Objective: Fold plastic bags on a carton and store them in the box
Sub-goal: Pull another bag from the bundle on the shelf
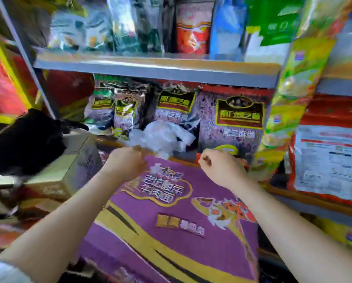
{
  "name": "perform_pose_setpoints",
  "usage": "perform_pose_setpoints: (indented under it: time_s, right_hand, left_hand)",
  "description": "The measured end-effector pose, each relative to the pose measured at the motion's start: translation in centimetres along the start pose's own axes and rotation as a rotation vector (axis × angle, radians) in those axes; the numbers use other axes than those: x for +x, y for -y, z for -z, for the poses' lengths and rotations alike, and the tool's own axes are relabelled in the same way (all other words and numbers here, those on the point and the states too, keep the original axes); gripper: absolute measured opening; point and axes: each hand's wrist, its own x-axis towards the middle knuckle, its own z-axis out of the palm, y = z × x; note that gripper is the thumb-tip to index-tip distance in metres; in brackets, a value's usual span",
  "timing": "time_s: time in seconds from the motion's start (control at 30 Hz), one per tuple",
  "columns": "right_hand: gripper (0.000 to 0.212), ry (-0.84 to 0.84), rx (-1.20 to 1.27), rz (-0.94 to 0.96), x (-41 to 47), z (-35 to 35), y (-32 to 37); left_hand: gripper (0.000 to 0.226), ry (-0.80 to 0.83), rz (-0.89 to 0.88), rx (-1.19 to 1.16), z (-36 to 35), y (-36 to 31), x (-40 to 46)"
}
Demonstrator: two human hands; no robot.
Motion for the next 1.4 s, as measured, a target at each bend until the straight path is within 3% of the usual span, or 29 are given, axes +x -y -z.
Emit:
perform_pose_setpoints:
  time_s: [0.27, 0.4, 0.5, 0.6, 0.67, 0.77, 0.87, 1.03, 1.1, 1.17, 1.23, 1.3, 1.33, 1.4]
  right_hand:
    - [0.022, 0.177, 0.034, -0.159, 16.8, -11.3, 5.2]
    - [0.058, 0.365, -0.004, -0.211, 21.9, -14.9, 5.6]
    - [0.061, 0.442, -0.195, -0.159, 23.8, -17.2, 5.5]
    - [0.023, 0.328, -0.275, -0.148, 24.7, -18.9, 5.7]
    - [0.010, 0.269, -0.250, -0.214, 24.7, -18.4, 6.0]
    - [0.033, 0.127, -0.206, -0.180, 24.1, -15.6, 5.6]
    - [0.036, -0.034, -0.125, -0.153, 23.1, -12.6, 5.0]
    - [0.008, -0.312, 0.515, -0.322, 20.4, -8.9, 5.7]
    - [0.013, -0.429, 0.704, -0.357, 18.9, -7.4, 6.5]
    - [0.013, -0.453, 0.767, -0.393, 17.3, -6.2, 7.4]
    - [0.020, -0.449, 0.778, -0.387, 15.6, -5.5, 8.2]
    - [0.026, -0.463, 0.823, -0.385, 13.9, -5.1, 9.3]
    - [0.024, -0.469, 0.876, -0.392, 13.1, -4.8, 9.8]
    - [0.017, -0.468, 1.026, -0.404, 11.3, -4.2, 11.0]
  left_hand:
    - [0.033, -0.069, -0.096, -0.174, -7.0, 9.6, 8.8]
    - [0.031, -0.077, -0.123, -0.322, -9.7, 12.4, 10.8]
    - [0.030, -0.106, -0.130, -0.423, -11.0, 13.8, 12.0]
    - [0.034, -0.162, -0.134, -0.494, -12.0, 14.3, 12.9]
    - [0.043, -0.193, -0.175, -0.500, -12.7, 14.1, 13.5]
    - [0.061, -0.138, -0.242, -0.377, -14.7, 12.8, 15.5]
    - [0.066, 0.026, -0.267, -0.258, -17.3, 10.6, 17.8]
    - [0.063, 0.213, -0.307, -0.225, -20.2, 9.2, 19.7]
    - [0.057, 0.159, -0.283, -0.267, -18.8, 9.4, 19.6]
    - [0.047, -0.115, -0.240, -0.437, -15.4, 9.3, 18.5]
    - [0.046, -0.365, -0.276, -0.882, -10.8, 8.7, 16.1]
    - [0.045, -0.259, -0.417, -1.416, -6.0, 7.6, 12.4]
    - [0.047, -0.139, -0.471, -1.531, -4.1, 6.8, 10.8]
    - [0.066, -0.038, -0.484, -1.486, -1.9, 5.1, 8.3]
